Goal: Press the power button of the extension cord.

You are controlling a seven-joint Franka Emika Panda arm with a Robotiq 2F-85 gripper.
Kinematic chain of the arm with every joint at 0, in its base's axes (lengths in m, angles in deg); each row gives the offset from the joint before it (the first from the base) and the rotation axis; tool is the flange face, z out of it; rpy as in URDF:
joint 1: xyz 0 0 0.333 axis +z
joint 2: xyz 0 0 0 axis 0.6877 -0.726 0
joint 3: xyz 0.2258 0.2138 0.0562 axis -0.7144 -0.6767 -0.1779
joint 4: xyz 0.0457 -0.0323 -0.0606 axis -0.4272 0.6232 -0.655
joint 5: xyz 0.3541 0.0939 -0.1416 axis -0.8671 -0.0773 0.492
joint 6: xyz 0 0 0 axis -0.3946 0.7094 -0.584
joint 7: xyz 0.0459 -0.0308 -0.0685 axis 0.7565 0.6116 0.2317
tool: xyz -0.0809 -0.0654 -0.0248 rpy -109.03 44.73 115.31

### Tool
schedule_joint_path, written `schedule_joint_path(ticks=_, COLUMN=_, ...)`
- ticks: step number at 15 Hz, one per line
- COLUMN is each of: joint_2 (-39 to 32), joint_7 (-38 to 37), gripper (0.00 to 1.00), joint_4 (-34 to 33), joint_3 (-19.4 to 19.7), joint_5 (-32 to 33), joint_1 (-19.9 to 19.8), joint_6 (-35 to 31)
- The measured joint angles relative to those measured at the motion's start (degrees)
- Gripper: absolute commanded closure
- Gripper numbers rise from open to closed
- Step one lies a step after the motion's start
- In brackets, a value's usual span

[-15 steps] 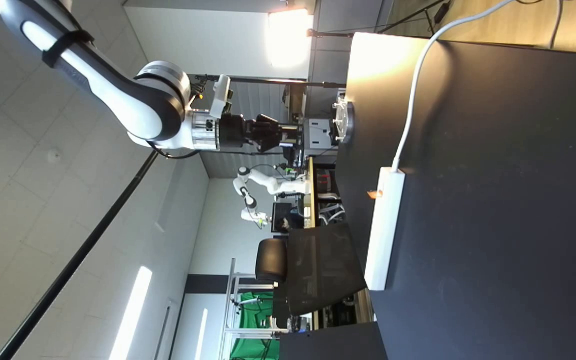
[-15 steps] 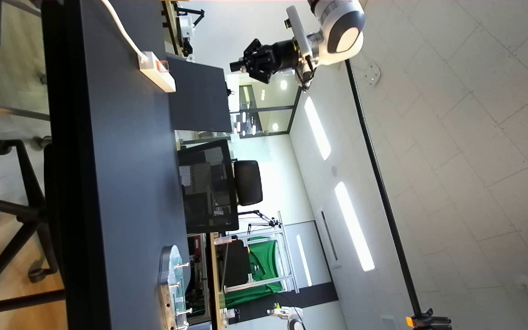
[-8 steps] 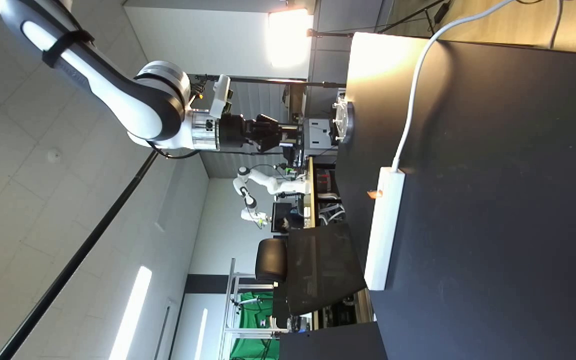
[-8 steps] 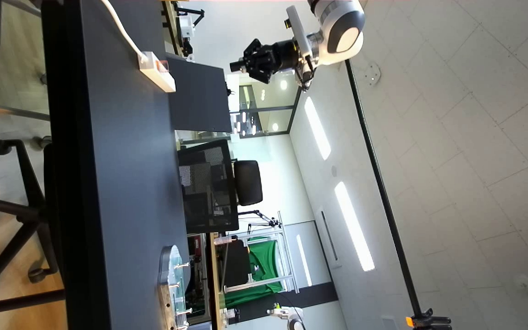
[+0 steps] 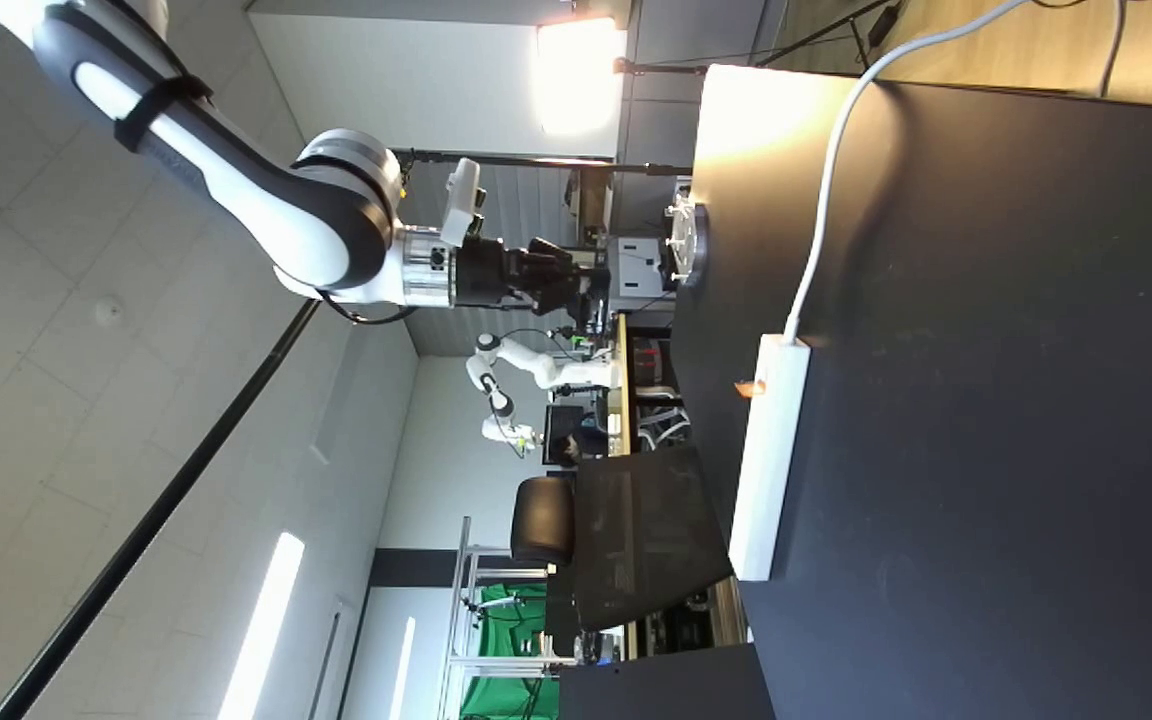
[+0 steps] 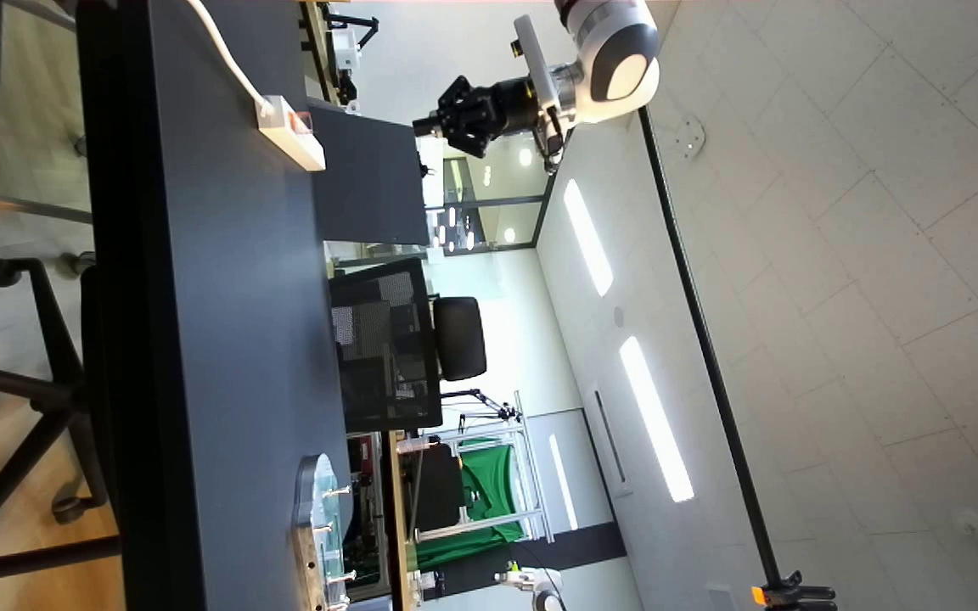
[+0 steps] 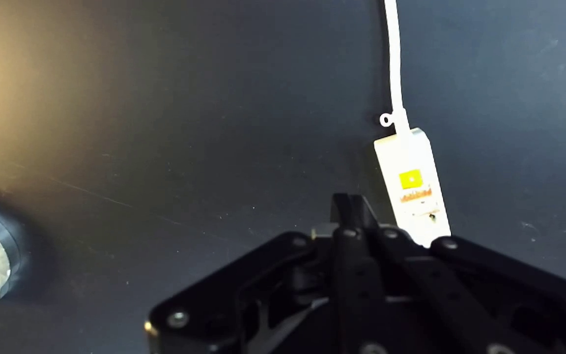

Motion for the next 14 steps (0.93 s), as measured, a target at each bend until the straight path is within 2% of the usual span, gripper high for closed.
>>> schedule_joint_path(ticks=4, joint_2=-6.69, joint_7=4.08, gripper=1.0, joint_4=-0.94, joint_3=-1.28, joint_5=-3.42, joint_1=0.4, joint_6=-5.09)
schedule_joint_path(ticks=8, joint_2=-12.76, joint_7=16.98, gripper=1.0, joint_4=-3.19, joint_3=-4.24, joint_5=-9.94, joint_1=-0.4, joint_6=-6.95)
schedule_joint_path(ticks=12, joint_2=-16.86, joint_7=29.69, gripper=0.99, joint_4=-5.84, joint_3=-6.91, joint_5=-10.76, joint_1=-2.8, joint_6=-7.2)
schedule_joint_path(ticks=14, joint_2=-18.22, joint_7=31.69, gripper=0.99, joint_4=-6.95, joint_3=-7.13, joint_5=-10.49, joint_1=-3.34, joint_6=-6.53)
